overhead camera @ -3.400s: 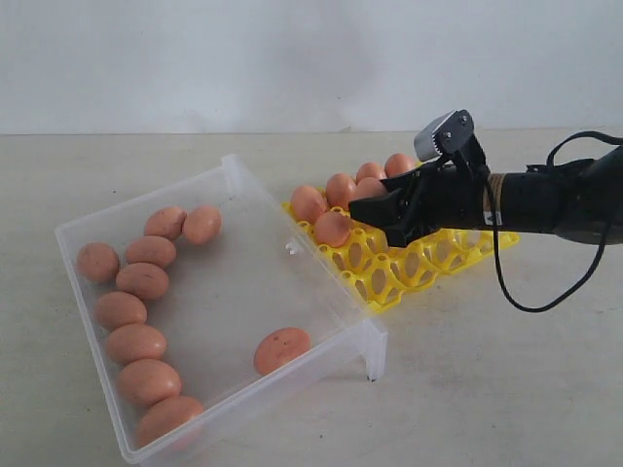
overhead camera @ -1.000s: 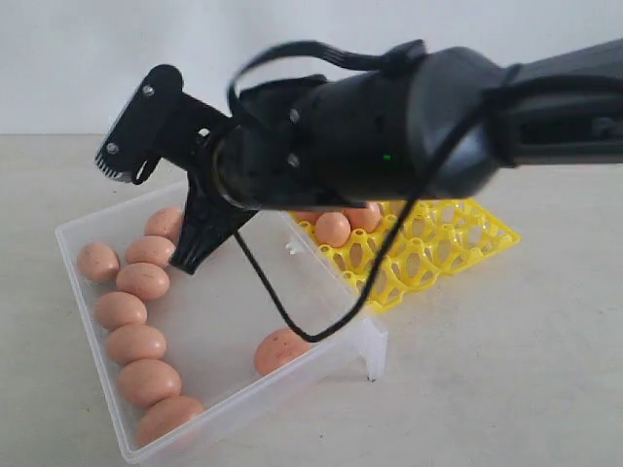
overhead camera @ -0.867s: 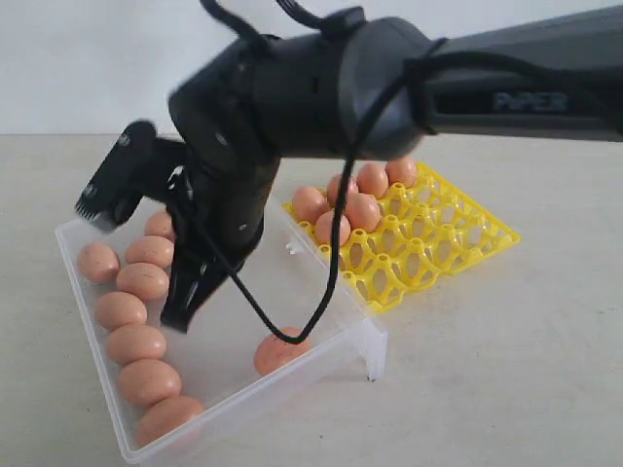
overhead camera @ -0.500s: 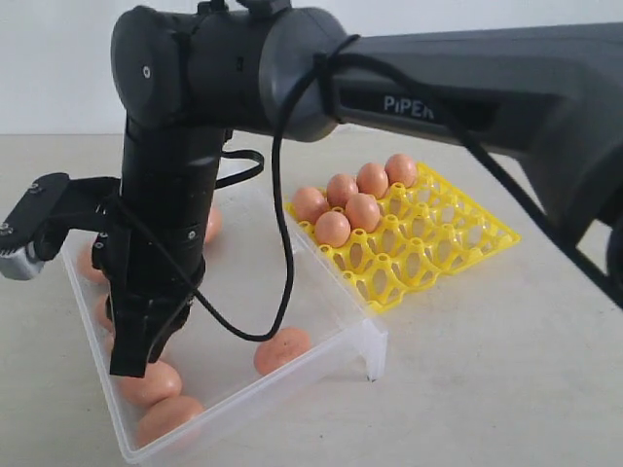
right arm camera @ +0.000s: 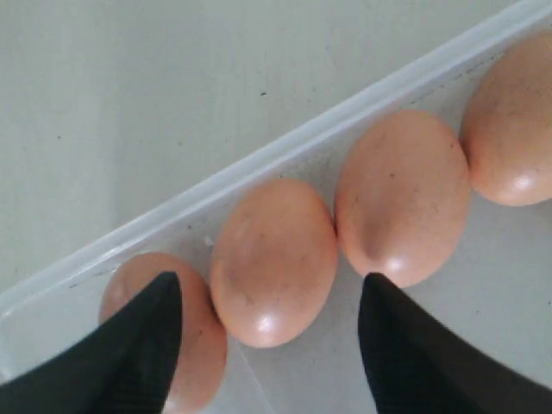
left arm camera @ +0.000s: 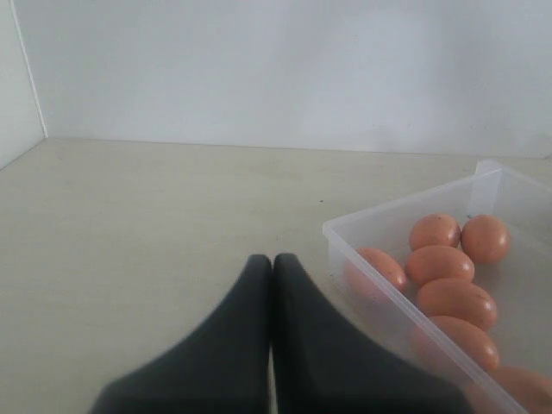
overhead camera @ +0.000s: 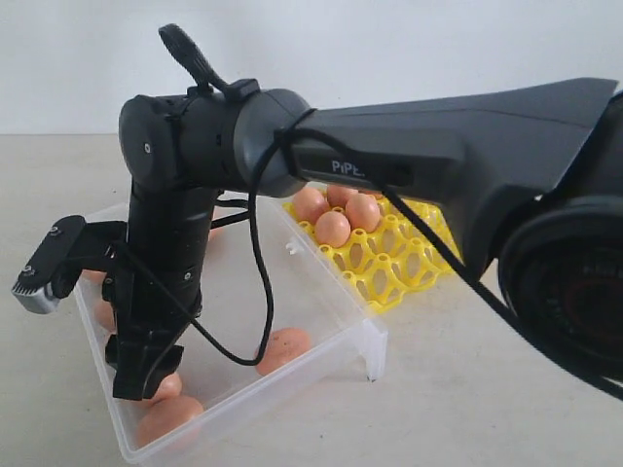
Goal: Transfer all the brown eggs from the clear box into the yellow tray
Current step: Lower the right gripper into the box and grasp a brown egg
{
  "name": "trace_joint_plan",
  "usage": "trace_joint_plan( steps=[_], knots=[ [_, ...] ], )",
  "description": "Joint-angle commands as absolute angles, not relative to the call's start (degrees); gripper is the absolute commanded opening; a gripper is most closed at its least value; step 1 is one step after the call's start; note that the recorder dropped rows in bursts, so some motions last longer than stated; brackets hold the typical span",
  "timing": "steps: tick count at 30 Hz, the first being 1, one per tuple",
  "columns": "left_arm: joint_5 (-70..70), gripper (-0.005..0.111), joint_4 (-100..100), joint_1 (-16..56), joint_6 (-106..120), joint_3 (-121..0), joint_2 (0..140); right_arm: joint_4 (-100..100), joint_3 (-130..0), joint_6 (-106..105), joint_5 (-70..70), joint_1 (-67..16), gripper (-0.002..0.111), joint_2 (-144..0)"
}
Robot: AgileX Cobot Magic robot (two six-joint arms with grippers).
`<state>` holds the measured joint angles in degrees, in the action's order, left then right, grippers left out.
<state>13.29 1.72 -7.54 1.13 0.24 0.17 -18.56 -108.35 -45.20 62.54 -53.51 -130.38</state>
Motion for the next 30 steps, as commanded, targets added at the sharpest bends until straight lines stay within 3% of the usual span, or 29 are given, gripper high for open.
trace_joint_plan(
  steps=[1,12,15,18,19,30],
  knots=[
    [13.29,-0.004,2.03,-7.35,1.16,0.0,0.0,-19.02,-108.55,-45.2,61.41,-53.16,0.058,-132.09],
    [13.29,-0.004,2.03,-7.35,1.16,0.0,0.0,-19.38,-108.55,-44.54,53.67,-53.16,0.057,-135.56],
    [13.29,-0.004,2.03,-7.35,1.16,0.0,0.0,-19.42,-108.55,-42.01,52.48,-53.16,0.044,-136.03],
    [13.29,-0.004,2.03,-7.35,1.16,0.0,0.0,-19.42,-108.55,-41.83,51.67,-53.16,0.006,-136.03],
    [13.29,-0.004,2.03,-7.35,1.16,0.0,0.0,-19.26,-108.55,-41.07,51.67,-53.16,0.0,-135.92],
    [13.29,-0.004,2.03,-7.35,1.16,0.0,0.0,-14.01,-108.63,-32.3,50.26,-53.16,0.0,-126.91]
  ],
)
